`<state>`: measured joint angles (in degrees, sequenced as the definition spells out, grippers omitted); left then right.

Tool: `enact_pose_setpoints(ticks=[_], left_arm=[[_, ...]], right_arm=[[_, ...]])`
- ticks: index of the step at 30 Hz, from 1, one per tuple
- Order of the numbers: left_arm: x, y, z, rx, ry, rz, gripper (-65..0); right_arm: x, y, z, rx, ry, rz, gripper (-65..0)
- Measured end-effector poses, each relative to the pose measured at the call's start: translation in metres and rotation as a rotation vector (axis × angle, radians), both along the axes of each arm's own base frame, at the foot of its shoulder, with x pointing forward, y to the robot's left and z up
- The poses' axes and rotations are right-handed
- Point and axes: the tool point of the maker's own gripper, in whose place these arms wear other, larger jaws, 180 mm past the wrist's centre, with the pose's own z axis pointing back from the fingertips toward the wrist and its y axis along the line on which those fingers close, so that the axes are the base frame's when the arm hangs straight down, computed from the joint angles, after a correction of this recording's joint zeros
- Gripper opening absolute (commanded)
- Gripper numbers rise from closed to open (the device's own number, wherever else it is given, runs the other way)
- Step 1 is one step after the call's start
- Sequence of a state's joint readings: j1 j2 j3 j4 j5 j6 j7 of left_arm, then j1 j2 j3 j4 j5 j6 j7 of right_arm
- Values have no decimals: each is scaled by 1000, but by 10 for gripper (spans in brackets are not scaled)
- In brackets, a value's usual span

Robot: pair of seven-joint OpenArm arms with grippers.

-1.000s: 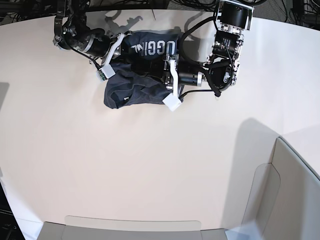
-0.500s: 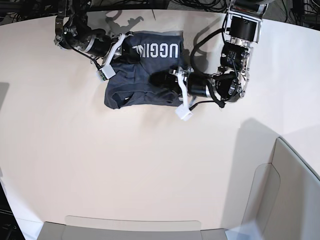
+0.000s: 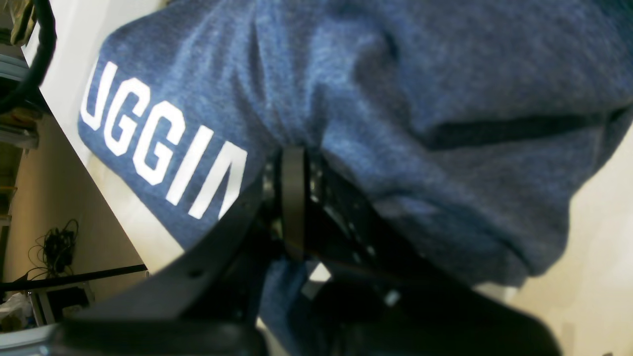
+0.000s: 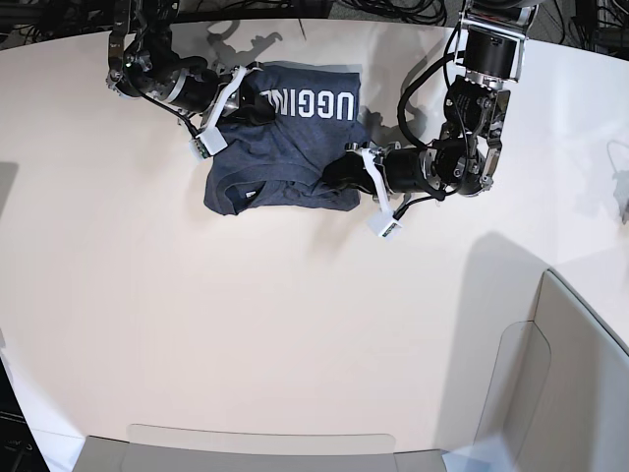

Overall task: Layout the t-shirt on the table in an organized manner, then fold the t-shirt properly
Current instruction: 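Press and square the folded shirt edges with both grippers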

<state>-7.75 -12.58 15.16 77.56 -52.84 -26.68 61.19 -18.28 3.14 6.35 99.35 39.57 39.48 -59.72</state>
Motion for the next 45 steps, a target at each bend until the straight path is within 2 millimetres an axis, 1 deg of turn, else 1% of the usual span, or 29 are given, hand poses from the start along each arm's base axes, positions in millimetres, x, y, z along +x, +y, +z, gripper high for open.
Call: enact_pose_setpoints(ticks=[4,8,10,12,14,16,17,18,20,21,22,23,25,27,29,31,33,35,37,39,43,45], left_arm=[[0,0,0,1,-1,0,-650],[1,0,2,6,-8,-5,-650],[0,0,4,28,-19,-23,-650],[-2,1,8,58,-24,-47,-650],[-1,9,15,88,-39,-48,-650],[6,27,29,123,-83,-10,-650],[10,36,39,141,-111,8,-650],[16,42,54,133,-154,27,-650],[24,42,94,40,-235,45,-650],[23,39,108,-9,-253,31,-650],[21,38,118,-68,-249,21,-650],[14,35,123,-117,-227,1,-650],[8,30,125,-202,-195,-8,-650],[0,26,119,-248,-152,-13,-650],[-12,23,104,-253,-96,-17,-650],[-28,19,85,-262,-23,-18,-650],[-48,14,65,-243,60,-38,-650],[-63,7,56,-245,98,-61,-650],[-70,0,56,-265,113,-72,-650],[-75,0,51,-273,135,-64,-650],[-89,8,21,-269,255,-25,-650],[-89,11,19,-291,272,-13,-650]], right_arm=[[1,-1,6,-35,-16,19,-650],[6,-13,19,-131,-66,48,-650],[16,-17,33,-149,-118,43,-650],[24,-16,46,-155,-167,39,-650],[30,-13,60,-149,-213,38,-650],[35,-12,70,-152,-247,42,-650],[38,-12,74,-156,-264,41,-650],[43,-13,77,-161,-280,40,-650],[55,-12,87,-157,-318,35,-650],[59,-11,91,-153,-334,33,-650],[64,-10,95,-153,-347,32,-650],[69,-8,99,-145,-360,26,-650],[79,-3,103,-115,-371,10,-650],[86,6,105,-82,-371,6,-650],[92,11,101,-58,-355,2,-650],[93,10,92,-53,-326,0,-650],[90,8,78,-58,-280,-2,-650],[87,6,67,-61,-243,0,-650],[85,7,59,-51,-217,-1,-650],[88,9,50,-41,-185,-2,-650],[96,9,31,-17,-124,-10,-650],[101,7,20,-15,-90,-10,-650]])
